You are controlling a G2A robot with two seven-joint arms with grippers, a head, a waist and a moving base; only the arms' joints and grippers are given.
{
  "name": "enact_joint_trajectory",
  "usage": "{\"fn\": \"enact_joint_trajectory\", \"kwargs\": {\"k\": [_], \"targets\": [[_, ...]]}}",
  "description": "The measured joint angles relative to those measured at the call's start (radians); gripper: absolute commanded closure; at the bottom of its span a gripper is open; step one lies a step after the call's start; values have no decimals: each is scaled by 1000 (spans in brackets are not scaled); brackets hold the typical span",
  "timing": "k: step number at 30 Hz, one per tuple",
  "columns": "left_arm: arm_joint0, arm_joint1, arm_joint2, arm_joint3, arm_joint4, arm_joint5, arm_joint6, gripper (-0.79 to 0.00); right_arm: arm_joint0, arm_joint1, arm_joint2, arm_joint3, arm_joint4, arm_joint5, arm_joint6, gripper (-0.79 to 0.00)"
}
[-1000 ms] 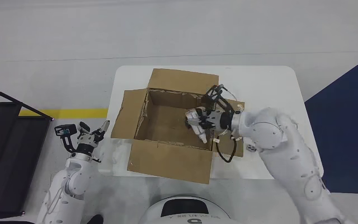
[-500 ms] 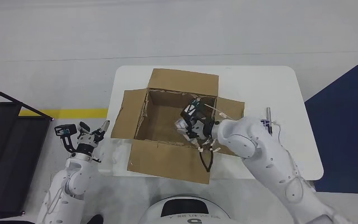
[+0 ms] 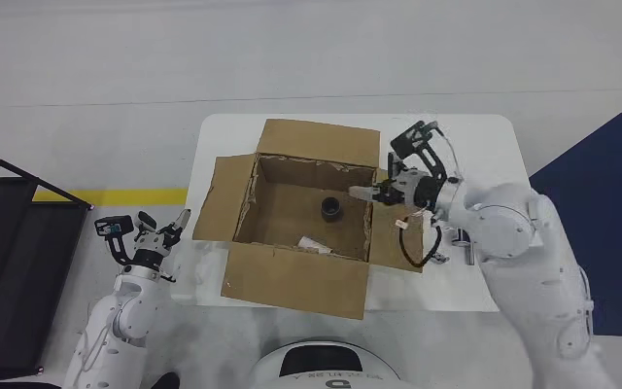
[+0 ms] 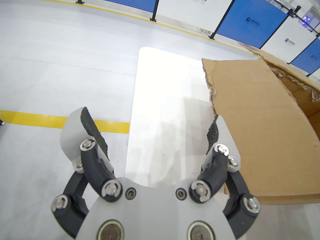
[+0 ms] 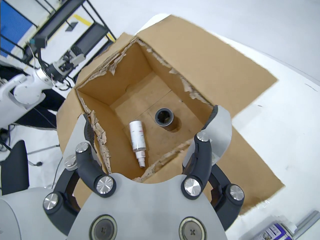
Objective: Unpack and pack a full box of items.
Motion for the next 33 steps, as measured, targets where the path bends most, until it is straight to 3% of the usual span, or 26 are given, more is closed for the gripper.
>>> {"fn": "enact_joint_trajectory", "kwargs": {"k": [6, 11, 15, 21, 27, 29, 30, 33], "targets": [[0, 0, 0, 0, 0, 0, 0, -785, -127, 20, 283, 58, 80, 15, 1, -785], [0, 0, 0, 0, 0, 0, 0, -785, -179, 37, 374, 125, -13, 62, 120, -785], [0, 0, 0, 0, 0, 0, 0, -785, -170, 53, 338, 188, -201, 140, 290, -785], [0, 0, 0, 0, 0, 0, 0, -785, -96, 58, 205, 276, -394, 209, 386, -733], [0, 0, 0, 0, 0, 0, 0, -785, -2, 49, 79, 383, -487, 262, 400, -536], [0, 0, 0, 0, 0, 0, 0, -785, 22, 48, 58, 414, -490, 262, 403, -502], [0, 0, 0, 0, 0, 0, 0, -785, 38, 47, 45, 436, -502, 266, 405, -437], [0, 0, 0, 0, 0, 0, 0, -785, 75, 43, 13, 485, -517, 274, 410, -379]]}}
